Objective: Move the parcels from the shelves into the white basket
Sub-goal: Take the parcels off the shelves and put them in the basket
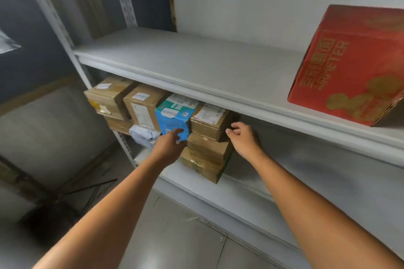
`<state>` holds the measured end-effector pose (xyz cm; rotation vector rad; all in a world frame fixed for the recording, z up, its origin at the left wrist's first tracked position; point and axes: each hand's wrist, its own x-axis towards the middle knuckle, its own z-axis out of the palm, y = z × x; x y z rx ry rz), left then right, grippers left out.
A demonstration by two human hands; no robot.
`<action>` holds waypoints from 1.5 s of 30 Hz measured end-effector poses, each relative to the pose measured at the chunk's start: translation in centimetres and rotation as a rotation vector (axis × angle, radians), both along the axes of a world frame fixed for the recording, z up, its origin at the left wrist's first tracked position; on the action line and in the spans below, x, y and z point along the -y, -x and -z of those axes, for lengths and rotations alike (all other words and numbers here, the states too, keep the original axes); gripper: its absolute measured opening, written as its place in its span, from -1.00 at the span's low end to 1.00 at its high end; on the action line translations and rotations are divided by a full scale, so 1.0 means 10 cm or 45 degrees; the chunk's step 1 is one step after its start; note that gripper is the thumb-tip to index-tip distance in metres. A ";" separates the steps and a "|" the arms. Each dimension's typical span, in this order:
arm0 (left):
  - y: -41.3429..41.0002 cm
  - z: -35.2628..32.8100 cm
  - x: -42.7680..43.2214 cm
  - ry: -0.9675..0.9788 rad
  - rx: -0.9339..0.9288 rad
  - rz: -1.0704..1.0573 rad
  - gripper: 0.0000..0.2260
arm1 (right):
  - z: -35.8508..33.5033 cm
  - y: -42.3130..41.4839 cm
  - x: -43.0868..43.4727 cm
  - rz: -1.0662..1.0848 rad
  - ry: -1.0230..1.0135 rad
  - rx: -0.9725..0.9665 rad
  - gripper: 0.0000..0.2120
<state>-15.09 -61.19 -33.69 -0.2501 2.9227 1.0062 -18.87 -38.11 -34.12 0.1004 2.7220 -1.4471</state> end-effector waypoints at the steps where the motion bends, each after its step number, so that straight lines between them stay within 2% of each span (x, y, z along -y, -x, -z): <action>1: 0.10 0.05 -0.04 -0.051 -0.038 0.001 -0.57 | 0.04 0.05 0.02 0.048 0.043 -0.019 -0.62; 5: 0.34 0.19 -0.16 -0.269 -0.191 0.010 -0.58 | 0.12 0.23 0.15 0.178 0.233 -0.038 -0.47; 10: 0.46 0.33 -0.19 -0.303 -0.232 0.045 -0.52 | 0.20 0.40 0.36 0.186 0.507 0.087 -0.34; 14: 0.44 0.34 -0.25 -0.348 -0.206 0.079 -0.45 | 0.25 0.39 0.44 0.257 0.688 0.072 -0.39; 18: 0.35 0.26 -0.28 -0.433 -0.228 0.063 -0.52 | 0.20 0.21 0.38 0.244 0.876 0.052 -0.47; 24: 0.17 -0.03 -0.34 -0.528 -0.293 -0.023 -0.85 | 0.01 -0.22 0.23 0.230 0.894 0.068 -0.62; 26: 0.04 -0.12 -0.37 -0.598 -0.243 -0.041 -0.89 | -0.05 -0.38 0.16 0.208 0.873 0.099 -0.63; 32: -0.48 -0.31 -0.51 -0.664 -0.044 0.041 -0.64 | -0.14 -0.91 -0.08 0.069 0.794 0.220 -0.37; 36: -0.94 -0.33 -0.71 -0.766 -0.002 -0.049 -0.56 | -0.13 -1.25 -0.28 -0.054 0.653 0.265 -0.29; 39: -1.30 -0.32 -0.89 -0.775 -0.034 -0.070 -0.52 | -0.16 -1.46 -0.41 -0.065 0.585 0.208 -0.39; 42: -1.58 -0.32 -1.08 -0.815 -0.048 -0.056 -0.48 | -0.20 -1.63 -0.50 -0.078 0.422 0.112 -0.66; 45: -1.72 -0.37 -1.18 -0.824 -0.091 -0.082 -0.47 | -0.21 -1.73 -0.60 -0.073 0.507 0.136 -0.65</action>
